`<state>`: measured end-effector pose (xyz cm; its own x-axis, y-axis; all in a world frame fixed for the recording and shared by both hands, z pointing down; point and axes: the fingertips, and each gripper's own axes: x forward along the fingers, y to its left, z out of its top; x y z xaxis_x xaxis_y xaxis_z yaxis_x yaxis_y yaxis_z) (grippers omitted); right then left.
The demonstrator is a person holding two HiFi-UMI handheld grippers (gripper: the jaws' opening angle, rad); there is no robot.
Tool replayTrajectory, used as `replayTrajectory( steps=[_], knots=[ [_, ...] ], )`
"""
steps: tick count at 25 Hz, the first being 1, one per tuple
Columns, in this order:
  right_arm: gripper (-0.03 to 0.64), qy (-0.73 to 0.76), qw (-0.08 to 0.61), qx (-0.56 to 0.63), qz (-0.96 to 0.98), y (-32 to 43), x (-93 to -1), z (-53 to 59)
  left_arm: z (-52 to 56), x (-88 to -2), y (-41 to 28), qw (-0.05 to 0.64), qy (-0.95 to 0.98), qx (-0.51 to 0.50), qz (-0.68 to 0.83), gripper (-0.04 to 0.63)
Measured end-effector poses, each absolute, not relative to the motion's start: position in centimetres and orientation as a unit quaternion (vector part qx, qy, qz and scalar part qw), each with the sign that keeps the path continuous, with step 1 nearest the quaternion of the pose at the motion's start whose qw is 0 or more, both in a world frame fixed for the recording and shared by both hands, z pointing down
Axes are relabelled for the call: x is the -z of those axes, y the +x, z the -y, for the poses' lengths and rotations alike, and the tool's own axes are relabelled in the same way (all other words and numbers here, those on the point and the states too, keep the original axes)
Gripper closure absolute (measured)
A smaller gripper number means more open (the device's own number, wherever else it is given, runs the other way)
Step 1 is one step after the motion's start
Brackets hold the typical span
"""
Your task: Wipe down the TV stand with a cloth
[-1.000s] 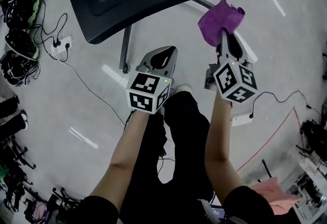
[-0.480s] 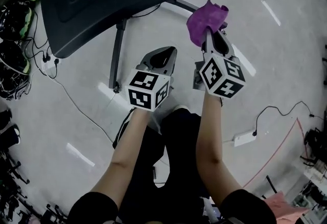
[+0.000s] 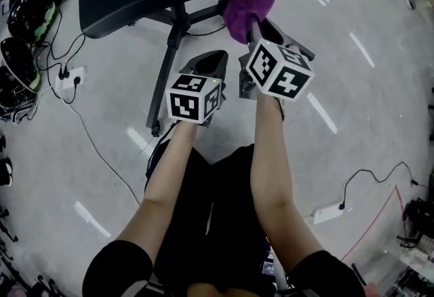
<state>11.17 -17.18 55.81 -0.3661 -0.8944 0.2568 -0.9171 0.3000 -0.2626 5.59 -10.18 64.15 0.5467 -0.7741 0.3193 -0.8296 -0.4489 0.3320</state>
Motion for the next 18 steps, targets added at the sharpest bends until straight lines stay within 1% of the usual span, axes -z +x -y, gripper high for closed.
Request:
replayTrajectory(
  steps=[4, 8, 10, 12, 14, 16, 18],
  knots=[
    [0.538, 0.522, 0.033, -0.177, 0.833, 7.8, -56.1, 17.4, 10.8, -65.0, 2.3, 0.221, 0.84, -0.053, 0.493, 0.588],
    [0.538, 0.486, 0.101, -0.091, 0.863, 5.7, -56.4, 18.3, 11.2, -65.5, 0.4, 0.227, 0.831, -0.033, 0.506, 0.588],
    [0.538, 0.468, 0.116, -0.042, 0.875, 4.6, -56.5, 18.9, 11.7, -65.1, 0.0, 0.229, 0.832, -0.016, 0.504, 0.588],
    [0.538, 0.457, 0.108, -0.007, 0.883, 3.9, -56.2, 19.9, 12.4, -64.4, -0.7, 0.23, 0.831, 0.008, 0.507, 0.588],
    [0.538, 0.45, 0.084, 0.009, 0.889, 3.3, -55.1, 21.2, 12.8, -64.0, -1.4, 0.232, 0.827, 0.016, 0.512, 0.588],
    [0.538, 0.44, 0.059, 0.018, 0.896, 2.7, -53.8, 22.2, 12.8, -64.1, -2.5, 0.228, 0.82, 0.001, 0.525, 0.588],
    [0.538, 0.431, 0.059, 0.043, 0.899, 1.9, -52.9, 23.2, 12.4, -64.2, -3.7, 0.222, 0.813, -0.017, 0.538, 0.588]
  ],
)
